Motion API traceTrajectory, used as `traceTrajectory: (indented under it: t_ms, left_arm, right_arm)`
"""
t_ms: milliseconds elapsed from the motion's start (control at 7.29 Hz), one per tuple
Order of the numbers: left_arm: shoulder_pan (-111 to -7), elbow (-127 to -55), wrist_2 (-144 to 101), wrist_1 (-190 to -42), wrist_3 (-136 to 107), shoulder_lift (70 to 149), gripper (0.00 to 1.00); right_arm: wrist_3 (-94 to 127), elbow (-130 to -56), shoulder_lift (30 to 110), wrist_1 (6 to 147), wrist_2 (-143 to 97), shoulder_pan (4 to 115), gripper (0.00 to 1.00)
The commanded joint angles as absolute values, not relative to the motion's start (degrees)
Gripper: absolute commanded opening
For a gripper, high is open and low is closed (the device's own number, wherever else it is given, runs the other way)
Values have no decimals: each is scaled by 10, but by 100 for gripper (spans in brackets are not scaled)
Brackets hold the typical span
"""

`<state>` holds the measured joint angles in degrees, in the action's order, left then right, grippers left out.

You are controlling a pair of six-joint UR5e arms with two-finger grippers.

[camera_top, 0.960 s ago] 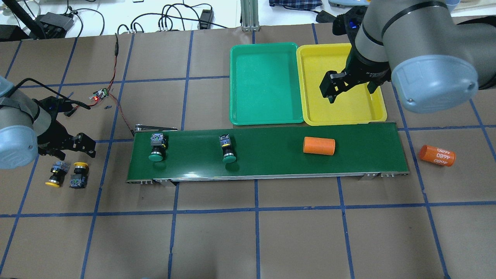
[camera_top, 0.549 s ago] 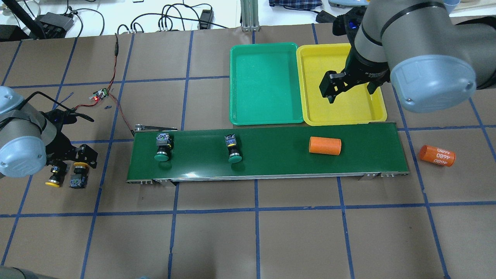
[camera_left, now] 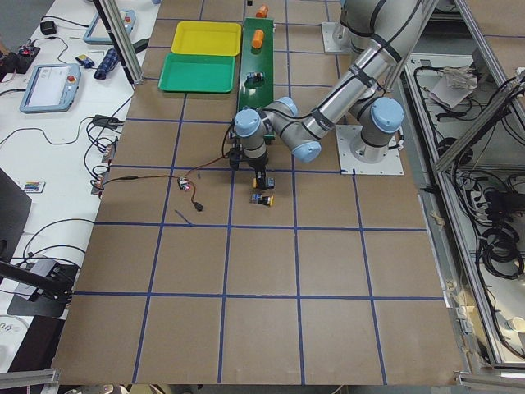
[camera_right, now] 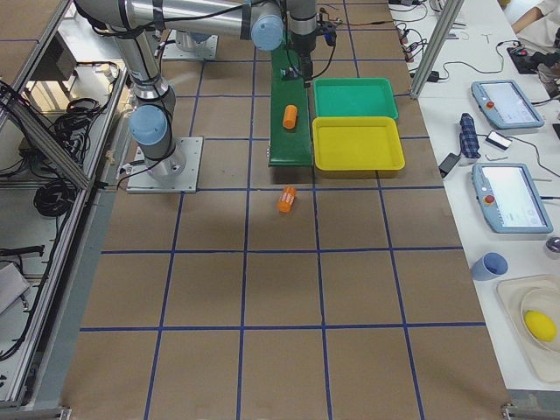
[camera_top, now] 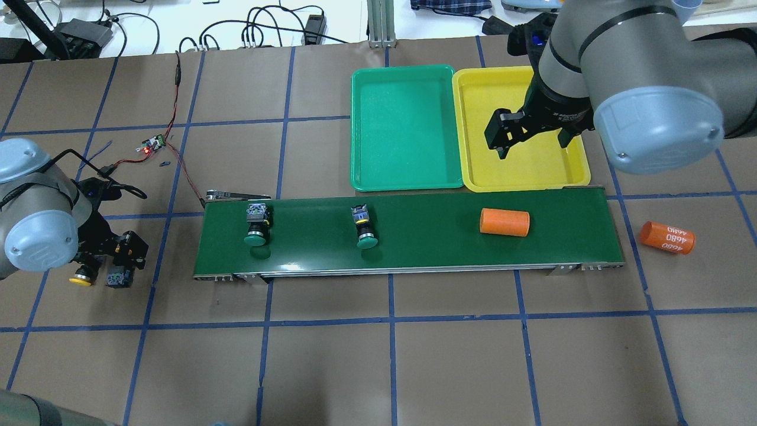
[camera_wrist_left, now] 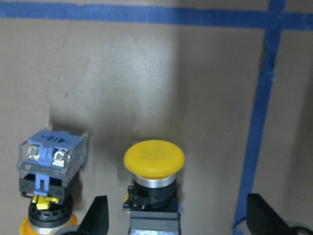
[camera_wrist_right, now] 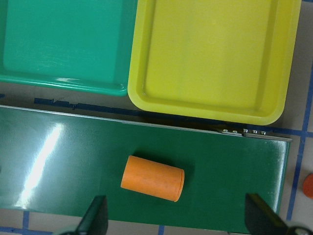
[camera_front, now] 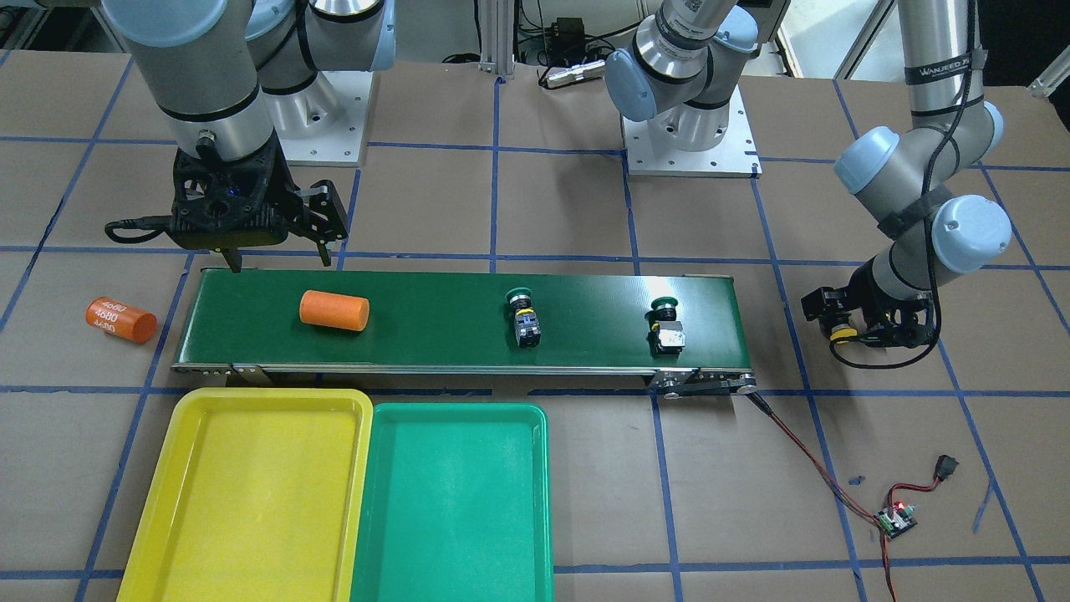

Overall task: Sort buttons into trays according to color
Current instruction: 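Carry yellow button onto belt with left while right grasps green button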

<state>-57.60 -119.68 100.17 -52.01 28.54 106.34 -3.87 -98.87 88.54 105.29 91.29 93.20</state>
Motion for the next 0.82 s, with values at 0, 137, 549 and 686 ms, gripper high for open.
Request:
traceTrajectory:
  t_ms: [0,137,549,686]
  left_arm:
    - [-577,-1194,1011,-525,281,1071,34]
    - [-578,-1194,1010,-527,282,1069,0]
    - [-589,-1175,965,-526,283,1047,0]
    - [-602,-1135,932,-553,281,1036,0]
  right_arm:
    - [-18,-991,875,1061,898,934,100]
    - [-16,-991,868,1069,898,936,100]
    - [47,-1012,813,1178,900,1010,100]
    - [87,-1011,793,1207,905,1034,100]
